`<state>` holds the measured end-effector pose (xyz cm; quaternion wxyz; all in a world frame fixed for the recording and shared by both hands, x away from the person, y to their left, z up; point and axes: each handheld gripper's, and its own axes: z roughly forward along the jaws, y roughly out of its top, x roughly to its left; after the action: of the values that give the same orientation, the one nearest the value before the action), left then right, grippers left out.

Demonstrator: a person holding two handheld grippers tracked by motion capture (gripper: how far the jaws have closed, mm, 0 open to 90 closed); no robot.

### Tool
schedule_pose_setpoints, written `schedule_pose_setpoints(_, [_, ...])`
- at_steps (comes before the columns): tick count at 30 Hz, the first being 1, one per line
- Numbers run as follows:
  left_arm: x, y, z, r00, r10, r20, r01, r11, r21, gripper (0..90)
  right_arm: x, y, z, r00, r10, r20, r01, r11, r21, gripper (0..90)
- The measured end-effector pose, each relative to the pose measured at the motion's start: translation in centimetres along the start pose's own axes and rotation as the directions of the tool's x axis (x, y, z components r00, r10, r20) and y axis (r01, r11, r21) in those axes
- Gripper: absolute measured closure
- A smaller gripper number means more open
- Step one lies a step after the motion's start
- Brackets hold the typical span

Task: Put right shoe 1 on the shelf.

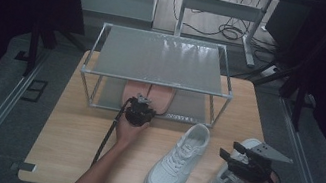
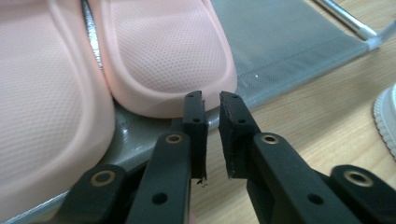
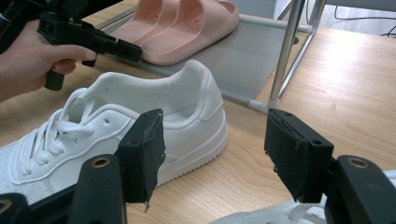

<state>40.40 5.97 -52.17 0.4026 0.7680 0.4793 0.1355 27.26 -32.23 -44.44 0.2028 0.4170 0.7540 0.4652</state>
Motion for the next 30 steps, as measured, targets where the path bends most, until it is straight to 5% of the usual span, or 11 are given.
schedule_pose_setpoints(8, [0.3, -1.1, -3.0, 0.9992, 0.029, 0.029, -0.028, 0.9996, -0.009, 70.9, 0.0, 0.1, -0.2, 1.0, -0.001, 0.002, 0.001, 1.0, -0.002, 38.2])
schedule_pose_setpoints(16, [0.2, -2.8, -6.8, 0.9945, 0.082, 0.066, -0.082, 0.9966, 0.007, 52.6, 0.3, 0.1, 0.0, 1.0, -0.01, -0.002, 0.01, 1.0, 0.004, 38.2])
schedule_pose_setpoints(26, [0.8, -4.6, -10.0, 0.991, 0.095, 0.095, -0.095, 0.9954, 0.002, 40.8, 0.6, 0.2, 0.1, 0.9998, -0.018, -0.007, 0.018, 1.0, 0.006, 38.1])
schedule_pose_setpoints(30, [1.2, -5.6, -11.0, 0.988, 0.105, 0.114, -0.11, 0.9931, 0.04, 38.1, 1.0, 0.3, 0.2, 0.9996, -0.026, -0.013, 0.026, 1.0, 0.008, 38.1])
